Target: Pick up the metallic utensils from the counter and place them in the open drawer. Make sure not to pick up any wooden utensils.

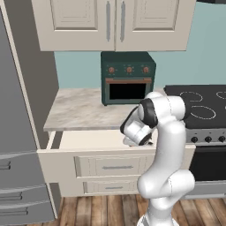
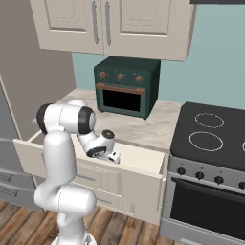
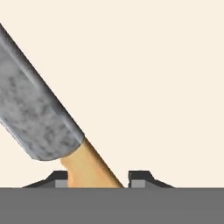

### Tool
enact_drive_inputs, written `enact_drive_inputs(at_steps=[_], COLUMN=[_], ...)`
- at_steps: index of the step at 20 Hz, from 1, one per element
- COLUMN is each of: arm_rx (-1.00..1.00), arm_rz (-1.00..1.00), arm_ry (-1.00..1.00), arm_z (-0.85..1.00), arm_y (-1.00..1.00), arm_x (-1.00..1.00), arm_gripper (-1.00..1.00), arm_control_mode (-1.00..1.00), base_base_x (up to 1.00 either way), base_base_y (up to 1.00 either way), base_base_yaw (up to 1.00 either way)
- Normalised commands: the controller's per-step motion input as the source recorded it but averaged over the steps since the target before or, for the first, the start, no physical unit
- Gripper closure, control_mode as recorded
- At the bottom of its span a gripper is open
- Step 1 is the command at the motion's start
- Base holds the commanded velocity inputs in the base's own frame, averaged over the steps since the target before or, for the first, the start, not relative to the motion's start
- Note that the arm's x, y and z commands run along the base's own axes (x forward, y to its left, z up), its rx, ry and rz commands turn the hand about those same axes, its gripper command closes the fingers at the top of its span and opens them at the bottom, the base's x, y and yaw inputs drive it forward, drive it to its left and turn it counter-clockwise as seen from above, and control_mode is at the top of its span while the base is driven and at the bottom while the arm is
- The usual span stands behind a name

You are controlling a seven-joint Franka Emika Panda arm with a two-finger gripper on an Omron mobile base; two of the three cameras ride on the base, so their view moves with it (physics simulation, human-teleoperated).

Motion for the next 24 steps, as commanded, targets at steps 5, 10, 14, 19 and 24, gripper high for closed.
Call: enact_drive_inputs(at_steps=[5, 10, 14, 19, 24], arm_rx=[0.00, 0.00, 0.00, 0.00, 0.00], arm_rz=[-0.07, -0.03, 0.02, 0.12, 0.18], arm_ry=[0.00, 0.00, 0.00, -0.01, -0.08], arm_z=[-0.41, -0.48, -0.27, -0.04, -0.01], arm_y=[-0.25, -0.14, -0.01, 0.00, 0.00], arm_x=[-0.14, -0.07, -0.07, -0.04, -0.01], arm_gripper=[1.00, 1.00, 1.00, 1.00, 1.00], arm_control_mode=[-1.00, -1.00, -1.00, -1.00, -1.00], base_base_x=[0.00, 0.00, 0.00, 0.00, 0.00], base_base_y=[0.00, 0.00, 0.00, 0.00, 0.00], base_base_yaw=[0.00, 0.00, 0.00, 0.00, 0.00])
